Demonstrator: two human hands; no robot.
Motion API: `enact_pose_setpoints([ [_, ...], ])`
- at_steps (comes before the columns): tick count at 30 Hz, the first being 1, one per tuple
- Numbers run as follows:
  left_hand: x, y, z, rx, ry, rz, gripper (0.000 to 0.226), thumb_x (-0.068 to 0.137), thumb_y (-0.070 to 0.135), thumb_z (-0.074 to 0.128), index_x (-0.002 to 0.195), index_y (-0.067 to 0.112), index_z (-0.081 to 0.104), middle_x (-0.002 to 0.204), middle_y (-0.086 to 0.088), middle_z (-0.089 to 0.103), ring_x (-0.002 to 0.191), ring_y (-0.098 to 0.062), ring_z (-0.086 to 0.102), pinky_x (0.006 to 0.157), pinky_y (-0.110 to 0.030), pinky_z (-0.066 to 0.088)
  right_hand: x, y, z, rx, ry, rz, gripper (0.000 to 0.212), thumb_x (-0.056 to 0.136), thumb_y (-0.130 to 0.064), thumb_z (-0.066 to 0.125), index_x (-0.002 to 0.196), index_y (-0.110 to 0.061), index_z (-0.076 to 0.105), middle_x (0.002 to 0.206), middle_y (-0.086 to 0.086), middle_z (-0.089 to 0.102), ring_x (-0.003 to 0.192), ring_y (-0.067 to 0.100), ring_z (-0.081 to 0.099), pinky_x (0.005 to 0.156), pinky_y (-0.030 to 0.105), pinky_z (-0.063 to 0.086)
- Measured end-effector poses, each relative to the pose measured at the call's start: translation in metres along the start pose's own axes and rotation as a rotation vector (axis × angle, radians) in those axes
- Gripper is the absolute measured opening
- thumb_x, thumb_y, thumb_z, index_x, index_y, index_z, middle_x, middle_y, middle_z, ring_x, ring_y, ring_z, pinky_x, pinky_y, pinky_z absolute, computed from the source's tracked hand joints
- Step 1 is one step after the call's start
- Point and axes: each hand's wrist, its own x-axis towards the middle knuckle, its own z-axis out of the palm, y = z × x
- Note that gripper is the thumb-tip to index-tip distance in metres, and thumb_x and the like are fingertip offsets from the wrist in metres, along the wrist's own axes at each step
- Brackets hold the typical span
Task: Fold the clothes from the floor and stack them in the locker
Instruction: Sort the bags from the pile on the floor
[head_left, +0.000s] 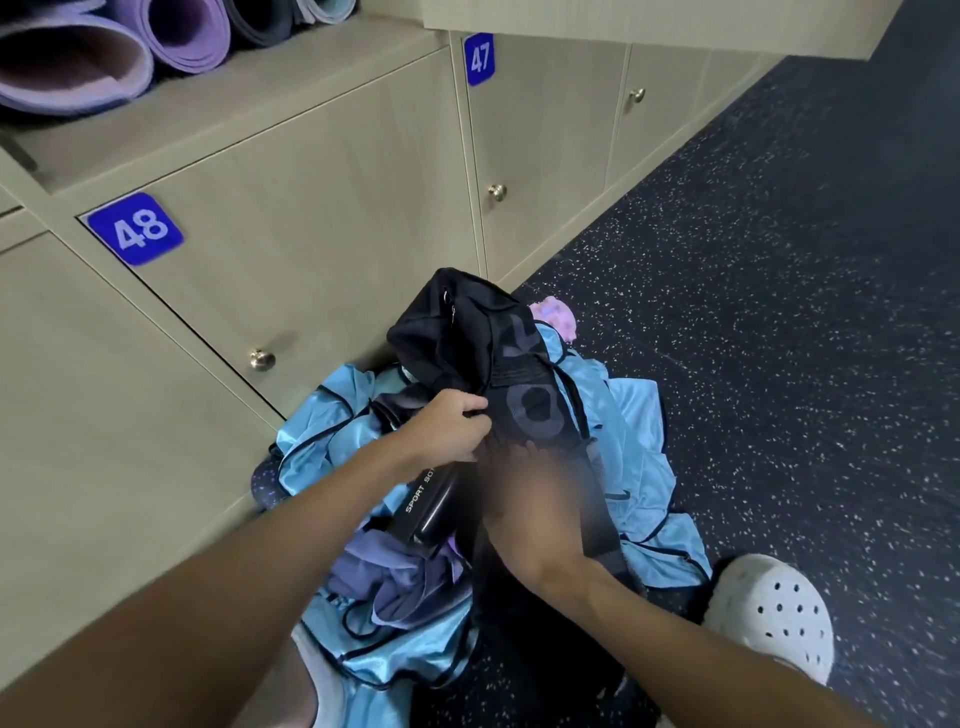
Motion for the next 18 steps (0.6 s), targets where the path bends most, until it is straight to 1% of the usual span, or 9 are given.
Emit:
enact_pose_setpoints([
  [2, 0.005, 0.001, -0.015, 0.537, -0.009, 0.146, 0.061, 0.091, 0.011, 0.053, 0.15, 0.023, 0.041, 0.125, -0.016, 0.059, 0.119, -0.031, 0.057, 0.099, -0.036, 0.047, 0.003, 0.01, -0.011, 0.065, 0.01, -0.046, 0.043, 0.09, -0.019, 0.057, 0.129, -0.017, 0.04, 0.135, 0.006, 0.051, 0.13, 0.027, 0.046, 0.106, 0.043, 0.038],
  [4, 0.003, 0.006, -0.02, 1.159, 0.201, 0.351, 0.066, 0.086, 0.02, 0.064, 0.146, 0.034, 0.041, 0.132, -0.014, 0.039, 0.124, -0.032, 0.038, 0.097, -0.04, 0.037, 0.005, 0.019, -0.025, 0.139, -0.009, -0.08, 0.025, 0.086, -0.011, 0.054, 0.108, -0.017, 0.044, 0.106, 0.006, 0.061, 0.1, 0.031, 0.059, 0.084, 0.043, 0.048],
  [5, 0.003, 0.011, -0.021, 1.329, 0.28, 0.457, 0.069, 0.083, 0.028, 0.07, 0.145, 0.036, 0.04, 0.138, -0.014, 0.033, 0.128, -0.033, 0.032, 0.1, -0.042, 0.033, 0.007, 0.025, -0.032, 0.157, -0.022, -0.095, 0.023, 0.084, -0.008, 0.053, 0.103, -0.017, 0.043, 0.096, 0.007, 0.062, 0.09, 0.034, 0.06, 0.077, 0.045, 0.05],
  [8, 0.015, 0.02, -0.022, 1.509, 0.255, 0.618, 0.088, 0.074, 0.044, 0.079, 0.149, 0.036, 0.032, 0.164, -0.017, -0.001, 0.151, -0.036, 0.001, 0.116, -0.054, 0.014, 0.013, 0.044, -0.049, 0.195, -0.051, -0.142, 0.033, 0.08, 0.0, 0.047, 0.109, -0.015, 0.049, 0.084, 0.009, 0.066, 0.079, 0.036, 0.06, 0.072, 0.047, 0.052],
  [10, 0.028, 0.026, -0.022, 1.609, 0.219, 0.711, 0.09, 0.076, 0.045, 0.079, 0.151, 0.032, 0.03, 0.166, -0.011, -0.015, 0.153, -0.033, -0.011, 0.12, -0.057, 0.001, 0.017, 0.059, -0.061, 0.232, -0.063, -0.158, 0.049, 0.078, 0.005, 0.045, 0.121, -0.017, 0.054, 0.09, 0.005, 0.069, 0.084, 0.031, 0.062, 0.077, 0.04, 0.053],
  [12, 0.04, 0.031, -0.02, 1.628, 0.178, 0.808, 0.076, 0.082, 0.045, 0.074, 0.146, 0.027, 0.039, 0.168, -0.005, -0.004, 0.154, -0.029, -0.009, 0.12, -0.055, -0.008, 0.02, 0.073, -0.071, 0.258, -0.067, -0.147, 0.055, 0.076, 0.007, 0.044, 0.123, -0.019, 0.056, 0.096, 0.005, 0.07, 0.092, 0.028, 0.063, 0.084, 0.038, 0.053],
  [13, 0.045, 0.034, -0.019, 1.625, 0.139, 0.871, 0.063, 0.084, 0.044, 0.071, 0.14, 0.025, 0.046, 0.167, -0.003, 0.013, 0.155, -0.028, -0.004, 0.119, -0.055, -0.01, 0.02, 0.078, -0.075, 0.255, -0.071, -0.13, 0.052, 0.076, 0.007, 0.045, 0.12, -0.018, 0.057, 0.096, 0.005, 0.07, 0.092, 0.028, 0.063, 0.085, 0.039, 0.053],
  [15, 0.056, 0.04, -0.018, 1.619, 0.055, 0.943, 0.04, 0.091, 0.04, 0.063, 0.126, 0.023, 0.056, 0.143, 0.003, 0.052, 0.152, -0.025, 0.019, 0.12, -0.054, -0.011, 0.02, 0.081, -0.078, 0.205, -0.088, -0.073, 0.04, 0.08, -0.001, 0.048, 0.115, -0.018, 0.055, 0.095, 0.003, 0.068, 0.092, 0.028, 0.062, 0.082, 0.04, 0.052],
  [18, 0.068, 0.052, -0.019, 1.535, -0.014, 0.889, 0.021, 0.099, 0.035, 0.052, 0.115, 0.021, 0.055, 0.105, 0.005, 0.065, 0.119, -0.02, 0.058, 0.124, -0.045, -0.002, 0.014, 0.07, -0.077, -0.034, -0.027, -0.018, 0.039, 0.086, -0.033, 0.054, 0.123, -0.021, 0.046, 0.11, 0.002, 0.063, 0.104, 0.029, 0.06, 0.082, 0.037, 0.049],
])
